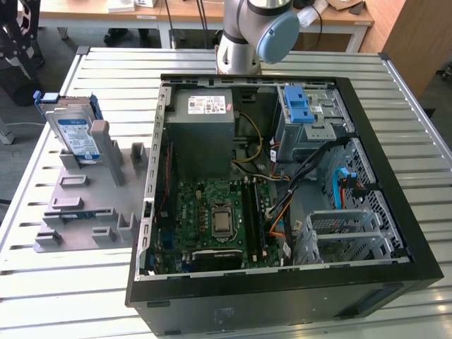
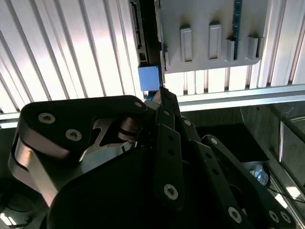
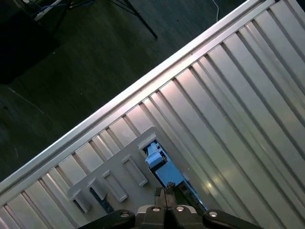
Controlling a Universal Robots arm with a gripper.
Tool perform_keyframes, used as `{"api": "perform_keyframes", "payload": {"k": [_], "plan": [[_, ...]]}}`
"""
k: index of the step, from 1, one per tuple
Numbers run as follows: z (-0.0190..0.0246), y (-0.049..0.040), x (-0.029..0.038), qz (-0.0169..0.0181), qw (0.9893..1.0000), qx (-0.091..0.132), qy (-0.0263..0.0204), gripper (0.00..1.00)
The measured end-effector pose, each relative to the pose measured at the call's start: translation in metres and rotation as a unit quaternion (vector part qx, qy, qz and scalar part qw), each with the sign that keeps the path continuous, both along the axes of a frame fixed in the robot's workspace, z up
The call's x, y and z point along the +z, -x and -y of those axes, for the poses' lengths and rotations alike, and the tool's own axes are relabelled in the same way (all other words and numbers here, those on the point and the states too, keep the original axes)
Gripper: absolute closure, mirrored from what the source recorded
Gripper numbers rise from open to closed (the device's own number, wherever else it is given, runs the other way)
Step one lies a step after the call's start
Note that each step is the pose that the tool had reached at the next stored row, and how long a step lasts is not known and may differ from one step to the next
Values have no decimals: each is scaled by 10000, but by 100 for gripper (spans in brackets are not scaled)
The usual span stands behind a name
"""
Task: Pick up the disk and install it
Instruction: 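Pick up the disk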
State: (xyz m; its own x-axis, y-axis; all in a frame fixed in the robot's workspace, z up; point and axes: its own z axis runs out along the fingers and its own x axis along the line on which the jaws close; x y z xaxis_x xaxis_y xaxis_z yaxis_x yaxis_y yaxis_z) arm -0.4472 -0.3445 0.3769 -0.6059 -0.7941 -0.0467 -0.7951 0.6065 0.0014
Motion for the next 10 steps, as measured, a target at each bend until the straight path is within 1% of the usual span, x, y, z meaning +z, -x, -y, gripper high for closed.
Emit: {"api": "perform_keyframes", "payload": {"k": [4,10], "plan": [[0,1,-3,20,9996,269,0,89],[1,0,-17,15,9986,521,0,89]]}}
